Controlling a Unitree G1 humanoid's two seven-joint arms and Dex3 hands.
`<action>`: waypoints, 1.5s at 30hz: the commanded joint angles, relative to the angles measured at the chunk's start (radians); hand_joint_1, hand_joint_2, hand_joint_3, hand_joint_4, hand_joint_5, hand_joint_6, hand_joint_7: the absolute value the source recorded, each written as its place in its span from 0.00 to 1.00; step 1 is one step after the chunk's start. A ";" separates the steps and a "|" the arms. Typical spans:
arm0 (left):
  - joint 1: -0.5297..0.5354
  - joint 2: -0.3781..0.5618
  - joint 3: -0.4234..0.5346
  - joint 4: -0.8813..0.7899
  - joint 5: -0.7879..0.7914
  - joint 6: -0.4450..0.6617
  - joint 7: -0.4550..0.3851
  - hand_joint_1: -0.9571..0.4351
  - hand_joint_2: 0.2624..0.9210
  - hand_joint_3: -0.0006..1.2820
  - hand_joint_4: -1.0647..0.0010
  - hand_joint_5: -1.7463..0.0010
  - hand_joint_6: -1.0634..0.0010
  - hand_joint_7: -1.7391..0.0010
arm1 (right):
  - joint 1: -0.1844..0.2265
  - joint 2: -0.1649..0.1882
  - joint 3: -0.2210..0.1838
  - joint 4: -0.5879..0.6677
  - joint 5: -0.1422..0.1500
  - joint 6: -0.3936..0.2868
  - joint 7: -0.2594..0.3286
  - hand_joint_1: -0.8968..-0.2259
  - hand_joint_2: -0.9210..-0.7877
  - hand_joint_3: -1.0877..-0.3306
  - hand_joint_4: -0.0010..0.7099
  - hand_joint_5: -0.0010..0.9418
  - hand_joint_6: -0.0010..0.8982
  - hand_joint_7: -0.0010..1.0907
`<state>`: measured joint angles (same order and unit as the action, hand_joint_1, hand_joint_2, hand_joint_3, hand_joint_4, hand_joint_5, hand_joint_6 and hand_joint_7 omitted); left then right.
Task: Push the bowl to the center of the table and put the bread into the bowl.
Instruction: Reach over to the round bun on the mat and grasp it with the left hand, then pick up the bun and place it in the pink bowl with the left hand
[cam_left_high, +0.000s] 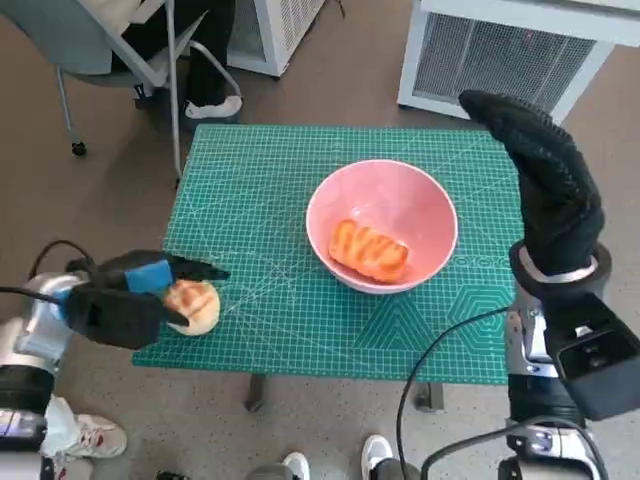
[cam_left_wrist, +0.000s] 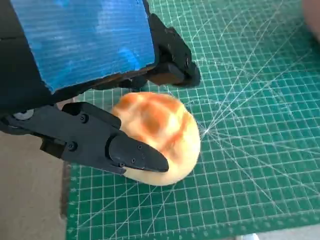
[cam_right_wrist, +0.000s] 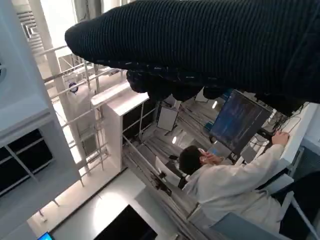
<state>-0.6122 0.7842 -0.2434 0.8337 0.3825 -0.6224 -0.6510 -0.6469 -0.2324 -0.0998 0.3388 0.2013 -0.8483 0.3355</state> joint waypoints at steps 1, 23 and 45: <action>-0.019 -0.010 -0.039 0.078 0.057 -0.012 0.051 0.68 0.99 0.07 0.40 0.44 0.41 0.47 | 0.018 -0.005 -0.002 -0.006 0.013 0.013 0.013 0.50 0.00 0.37 0.40 0.00 0.00 0.53; -0.104 0.046 0.012 -0.041 -0.051 0.020 -0.066 0.69 1.00 0.04 0.33 0.37 0.41 0.31 | 0.028 -0.005 -0.017 -0.033 -0.020 0.022 -0.007 0.49 0.00 0.37 0.41 0.00 0.00 0.53; -0.461 -0.196 0.057 -0.291 -0.135 0.090 0.020 0.69 0.99 0.05 0.38 0.32 0.38 0.35 | -0.020 0.001 -0.013 0.034 -0.015 0.016 0.004 0.48 0.00 0.38 0.41 0.00 0.00 0.53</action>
<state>-1.0066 0.6467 -0.1515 0.5132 0.2244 -0.5294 -0.6460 -0.6585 -0.2328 -0.1167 0.3497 0.1920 -0.8358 0.3338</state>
